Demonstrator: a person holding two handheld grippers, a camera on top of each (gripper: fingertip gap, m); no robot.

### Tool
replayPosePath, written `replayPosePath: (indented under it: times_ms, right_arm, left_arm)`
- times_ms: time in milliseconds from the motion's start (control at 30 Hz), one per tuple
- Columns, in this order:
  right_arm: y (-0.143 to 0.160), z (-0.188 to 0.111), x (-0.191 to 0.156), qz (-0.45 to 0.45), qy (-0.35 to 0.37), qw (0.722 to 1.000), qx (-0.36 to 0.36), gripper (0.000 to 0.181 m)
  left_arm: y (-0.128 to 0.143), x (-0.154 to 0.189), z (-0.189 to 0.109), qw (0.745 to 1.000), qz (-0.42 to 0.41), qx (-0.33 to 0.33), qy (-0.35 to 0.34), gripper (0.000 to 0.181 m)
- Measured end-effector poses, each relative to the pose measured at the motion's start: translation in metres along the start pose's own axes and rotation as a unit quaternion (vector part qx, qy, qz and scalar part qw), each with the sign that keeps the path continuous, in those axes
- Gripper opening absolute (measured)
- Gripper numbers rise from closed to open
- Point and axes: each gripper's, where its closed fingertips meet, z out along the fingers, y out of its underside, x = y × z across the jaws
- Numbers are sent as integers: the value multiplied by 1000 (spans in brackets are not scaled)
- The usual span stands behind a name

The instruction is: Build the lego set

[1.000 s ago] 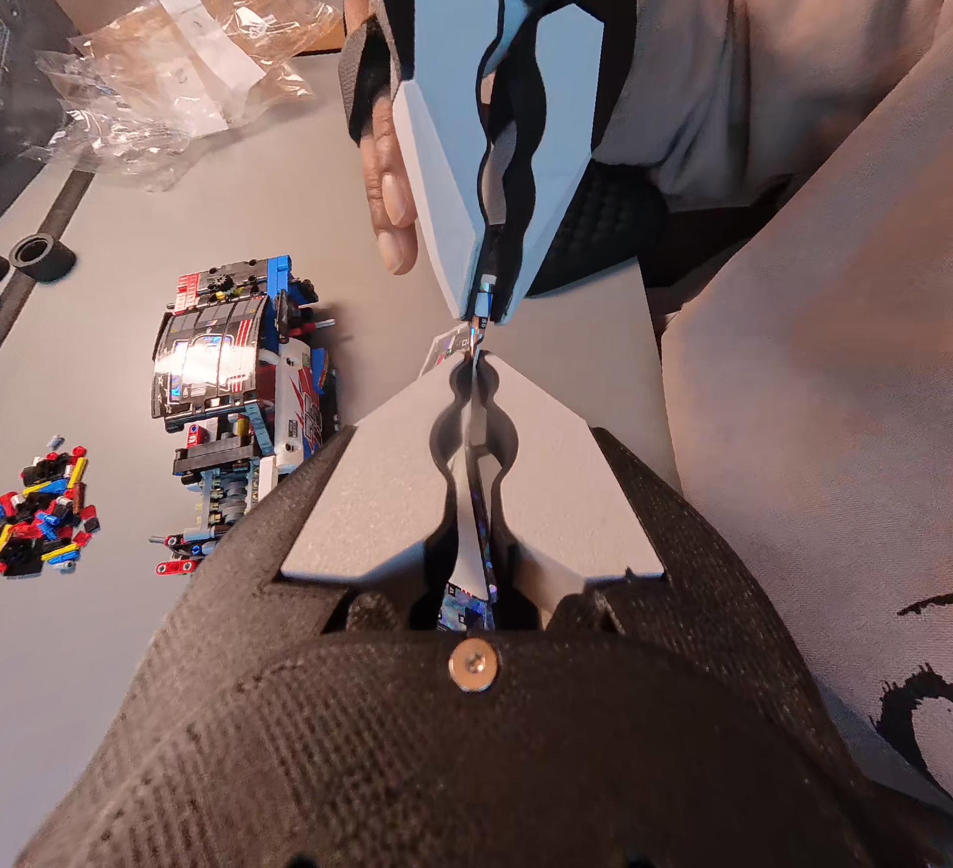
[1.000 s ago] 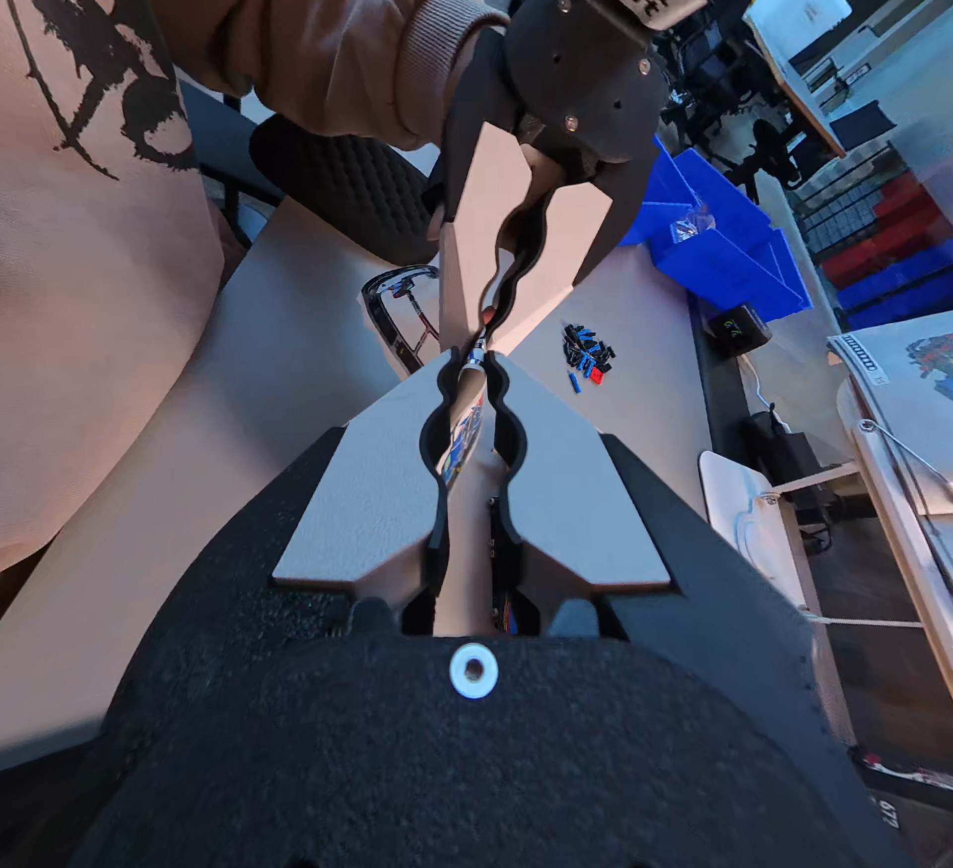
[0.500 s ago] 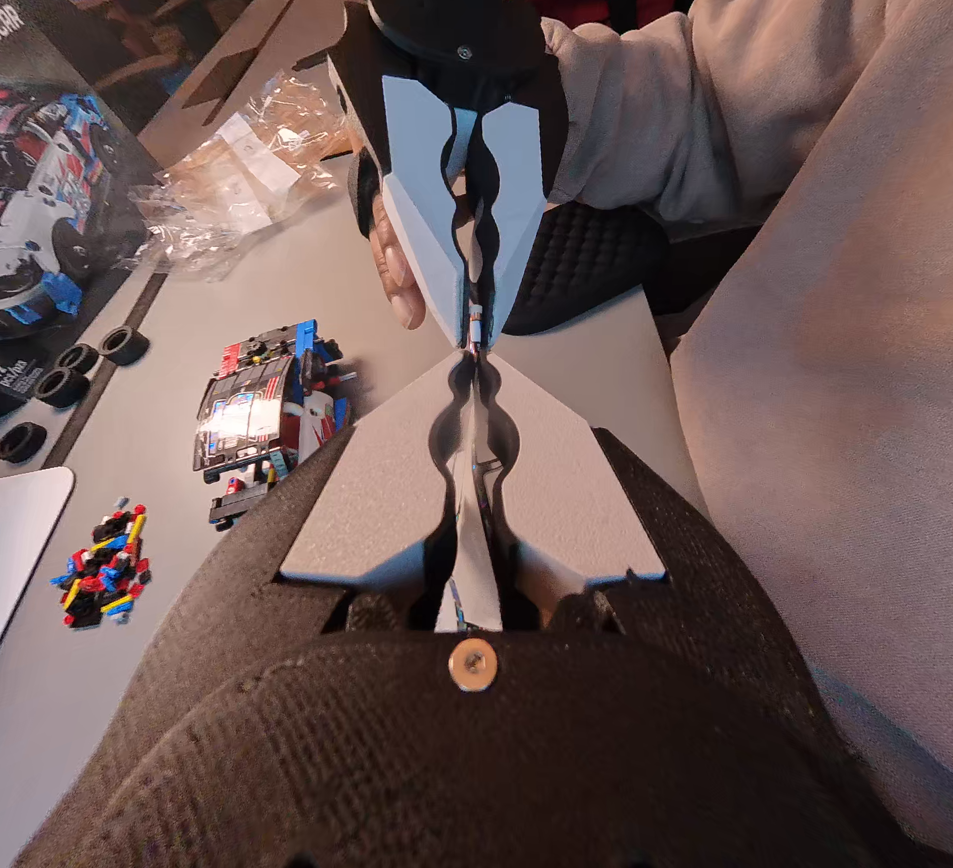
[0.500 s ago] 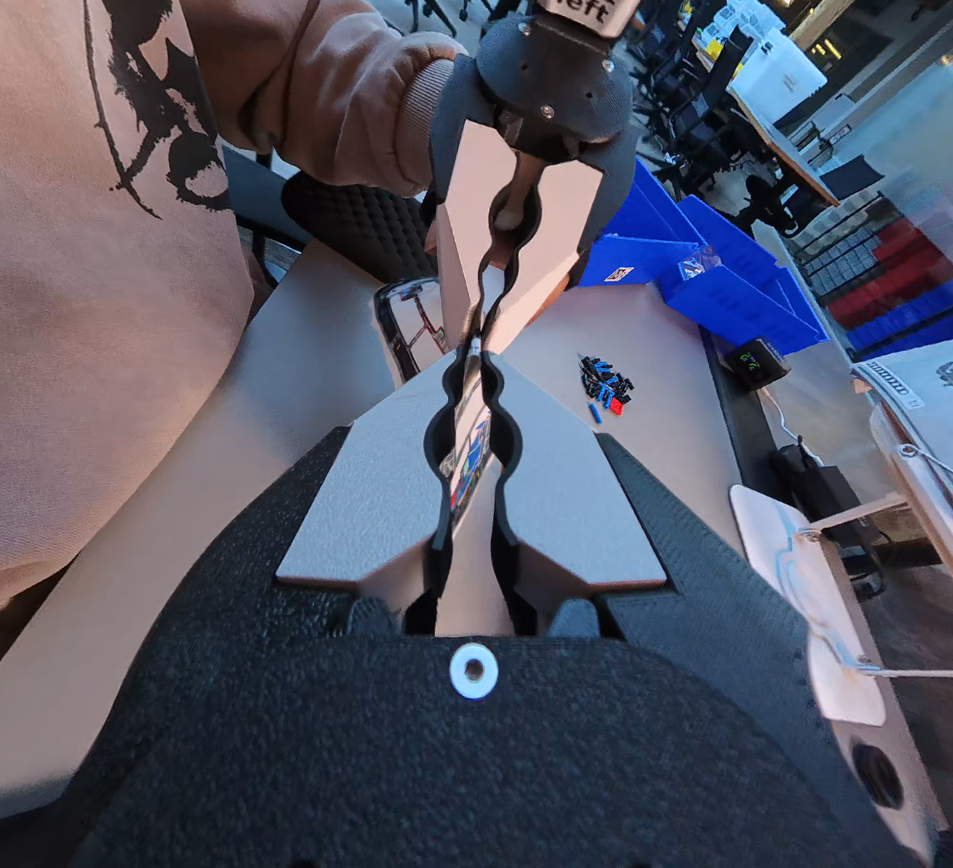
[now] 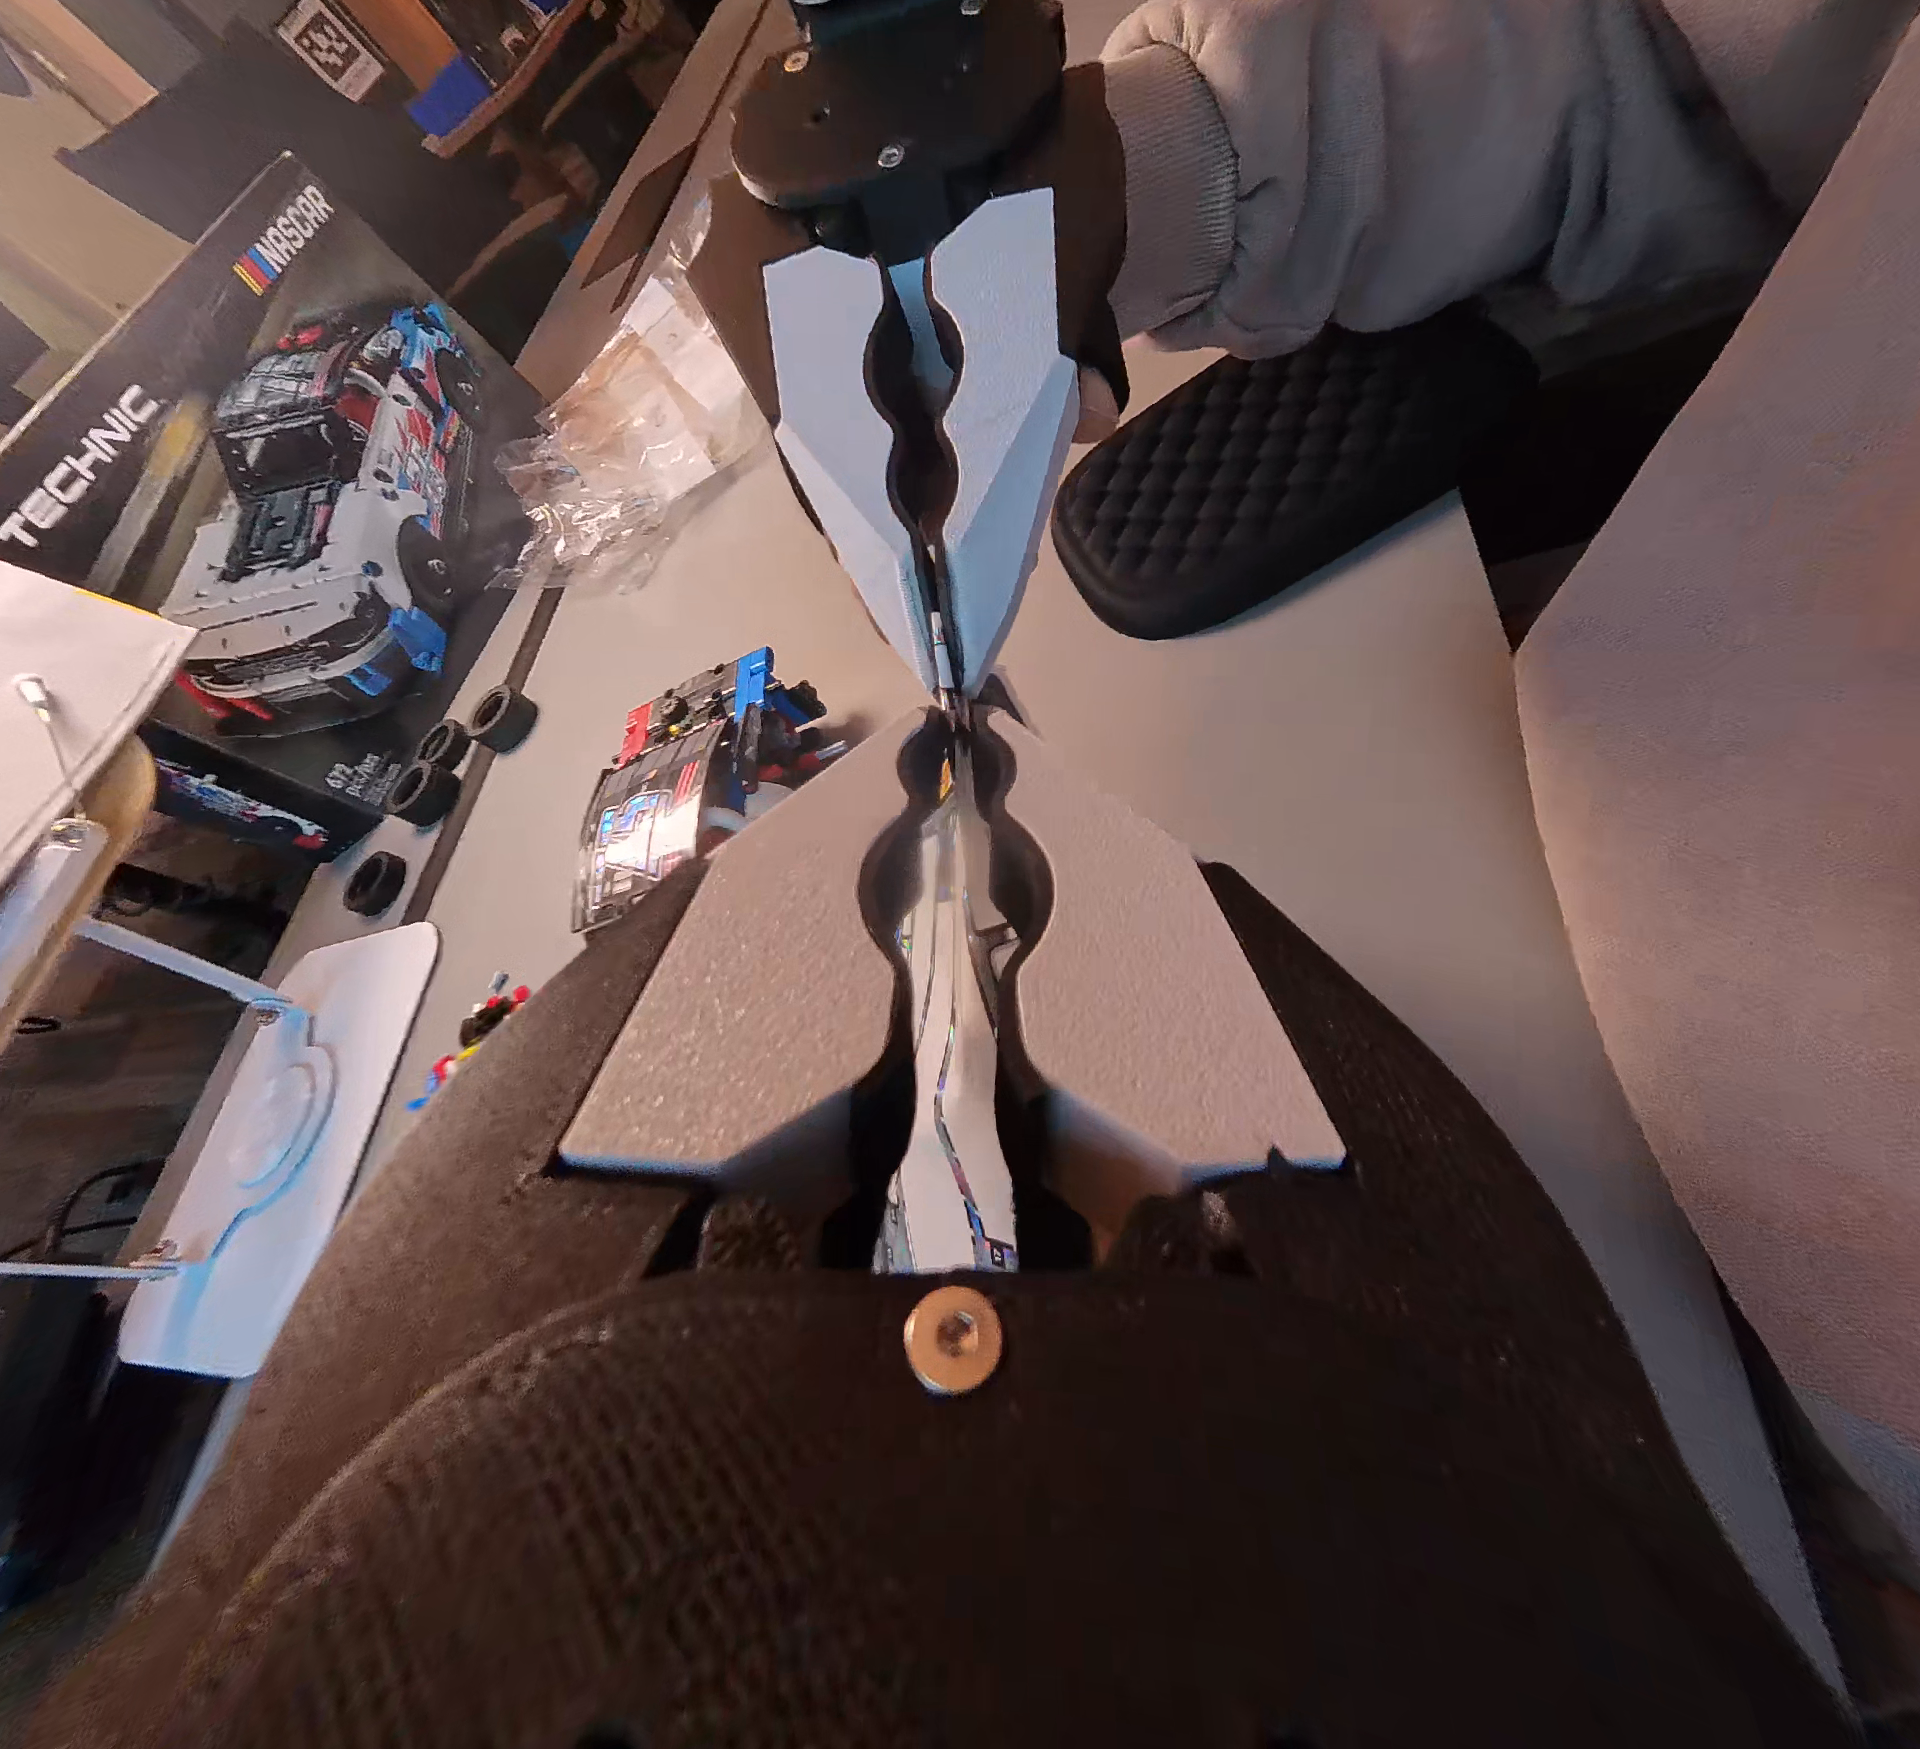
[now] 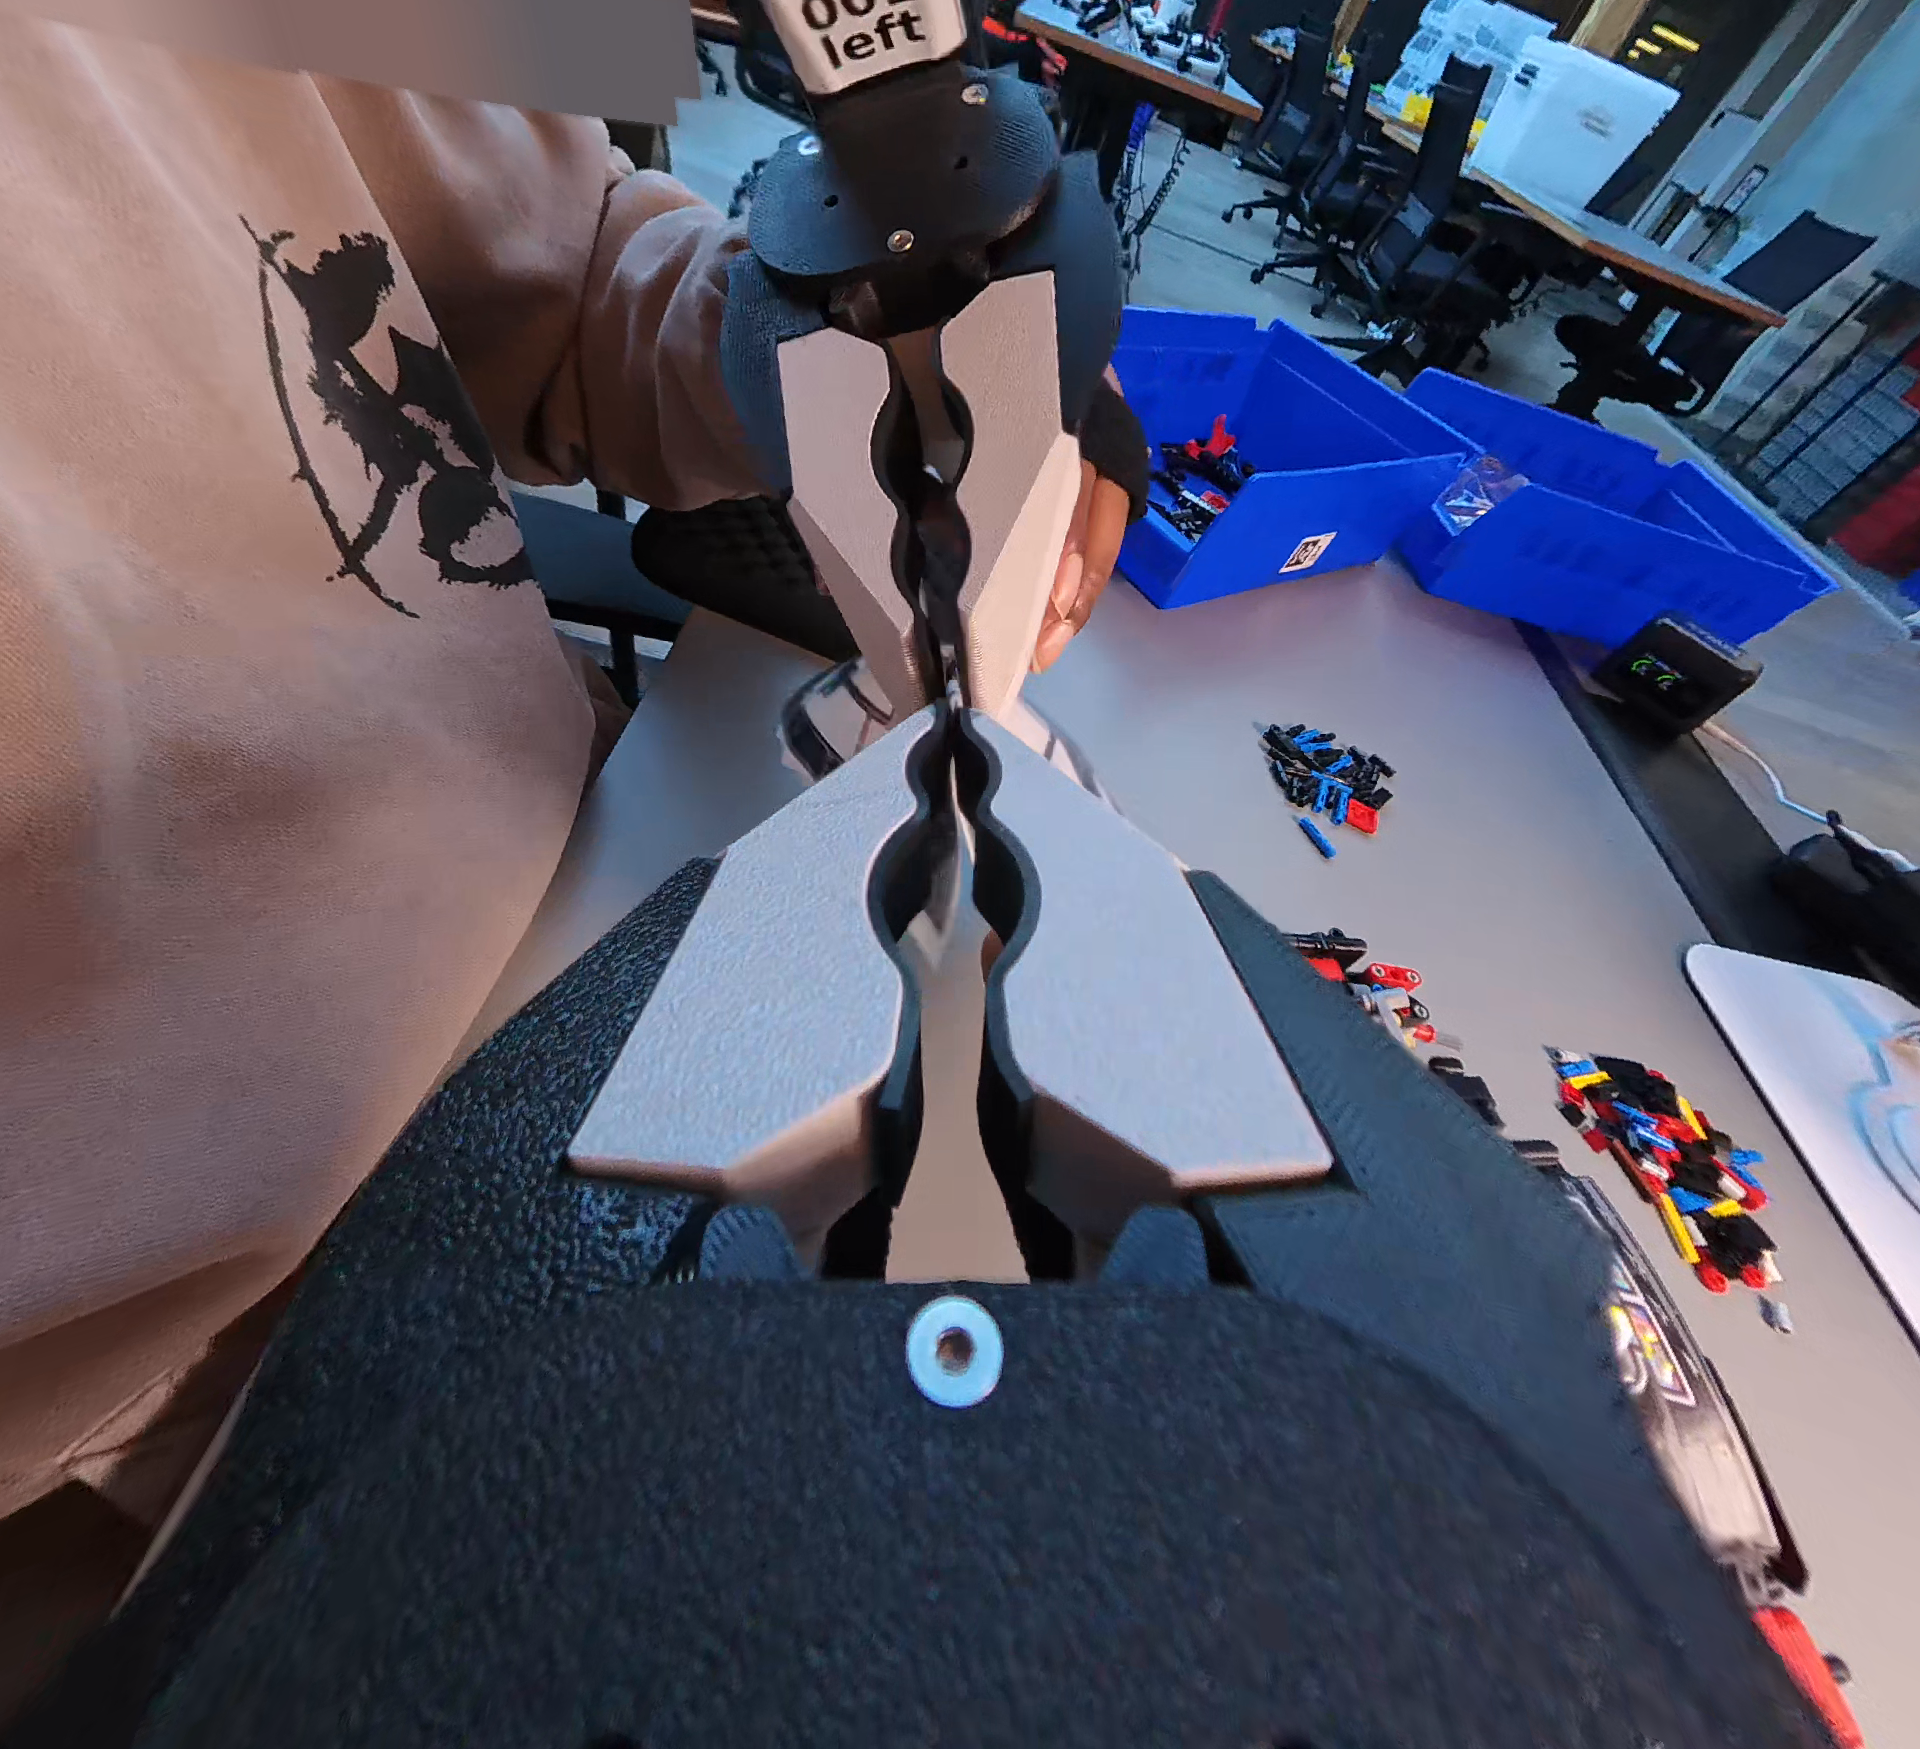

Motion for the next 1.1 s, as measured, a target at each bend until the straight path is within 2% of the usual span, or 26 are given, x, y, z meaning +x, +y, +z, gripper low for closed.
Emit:
replayPosePath:
  times_ms: [33, 167, 267, 400, 600, 767, 833, 933, 1100]
  right_arm:
    - [0, 0, -1, -9, 1, 1000, 5, 0]
    - [-3, 0, -7, -66, 7, 998, 19, 0]
    - [-6, 0, -8, -93, 13, 995, 28, 0]
    - [-3, -1, -4, -94, 18, 995, 25, 0]
    - [2, -1, -3, -91, 27, 995, -24, 5]
    - [6, 0, -4, -88, 25, 995, -46, 0]
    - [5, 0, -6, -98, 22, 994, -39, 0]
    - [4, 1, -7, -128, 23, 991, -31, 0]
    - [-8, 1, -15, -168, 21, 986, -2, 0]
  left_arm:
    - [0, 1, 0, 1000, -20, 7, 11, 6]
    - [-4, 6, -5, 988, -122, 48, 78, 9]
    - [-7, 9, -8, 977, -164, 73, 112, 1]
    - [-5, 5, -5, 980, -163, 67, 93, 0]
    - [0, 5, -1, 987, -140, 33, 70, 0]
    - [1, 8, 1, 987, -140, 20, 71, 0]
    - [0, 10, 0, 982, -164, 22, 87, 0]
    - [-3, 13, -1, 965, -227, 40, 124, 0]
    - [-17, 19, -10, 876, -400, 113, 244, 0]
